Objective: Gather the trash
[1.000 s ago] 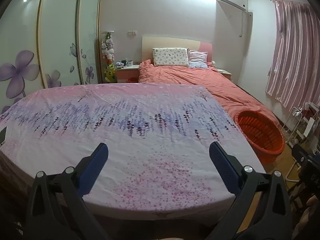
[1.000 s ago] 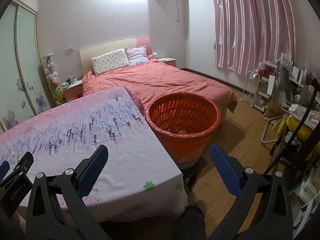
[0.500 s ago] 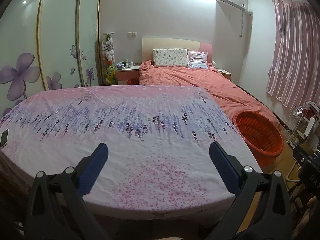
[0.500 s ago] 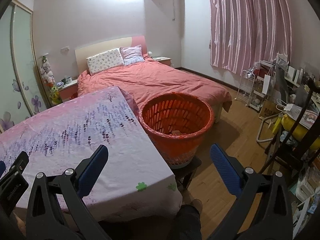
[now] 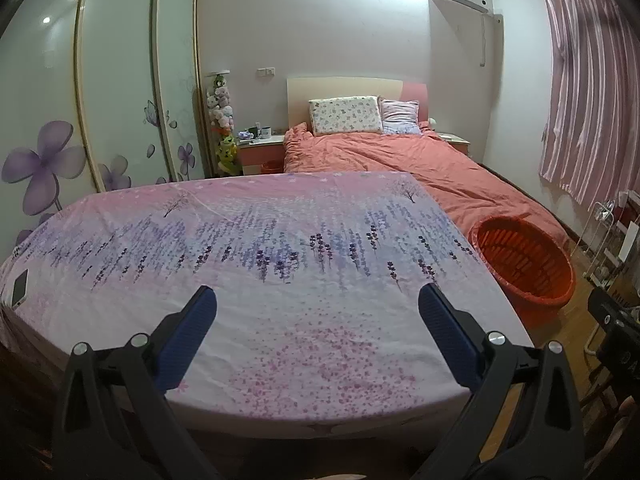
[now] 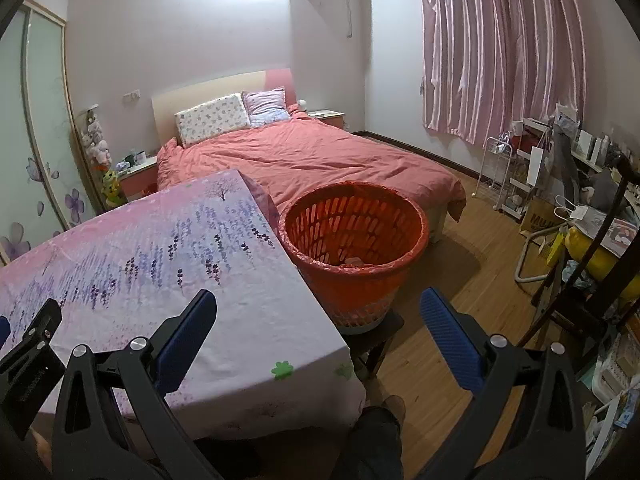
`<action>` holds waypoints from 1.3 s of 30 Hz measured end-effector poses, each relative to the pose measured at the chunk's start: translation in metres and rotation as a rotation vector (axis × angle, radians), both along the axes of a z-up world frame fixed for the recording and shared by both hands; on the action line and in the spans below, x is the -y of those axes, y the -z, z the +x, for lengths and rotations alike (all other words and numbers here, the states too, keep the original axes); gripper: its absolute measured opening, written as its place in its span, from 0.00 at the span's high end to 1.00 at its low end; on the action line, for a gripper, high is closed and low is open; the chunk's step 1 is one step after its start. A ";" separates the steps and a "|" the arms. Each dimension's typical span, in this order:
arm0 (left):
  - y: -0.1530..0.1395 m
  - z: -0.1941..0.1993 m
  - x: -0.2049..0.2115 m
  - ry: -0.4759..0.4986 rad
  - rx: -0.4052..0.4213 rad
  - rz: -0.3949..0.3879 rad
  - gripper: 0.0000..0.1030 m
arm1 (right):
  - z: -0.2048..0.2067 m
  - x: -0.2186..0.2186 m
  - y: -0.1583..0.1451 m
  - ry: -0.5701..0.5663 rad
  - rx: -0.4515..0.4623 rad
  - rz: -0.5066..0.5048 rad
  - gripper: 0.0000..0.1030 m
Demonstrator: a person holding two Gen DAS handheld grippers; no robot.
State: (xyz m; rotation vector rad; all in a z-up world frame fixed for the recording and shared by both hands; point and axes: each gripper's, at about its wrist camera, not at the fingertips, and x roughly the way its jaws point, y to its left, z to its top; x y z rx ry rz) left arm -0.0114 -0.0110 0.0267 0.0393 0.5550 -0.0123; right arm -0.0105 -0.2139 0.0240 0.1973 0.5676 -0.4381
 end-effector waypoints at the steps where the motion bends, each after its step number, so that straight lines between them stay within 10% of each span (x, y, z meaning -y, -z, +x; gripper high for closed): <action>1: -0.001 0.000 0.001 0.005 0.001 0.002 0.04 | 0.000 0.000 0.000 -0.002 0.000 0.000 0.02; 39: -0.002 0.006 0.016 0.034 0.005 0.004 0.04 | 0.004 0.001 -0.001 -0.009 -0.002 -0.001 0.02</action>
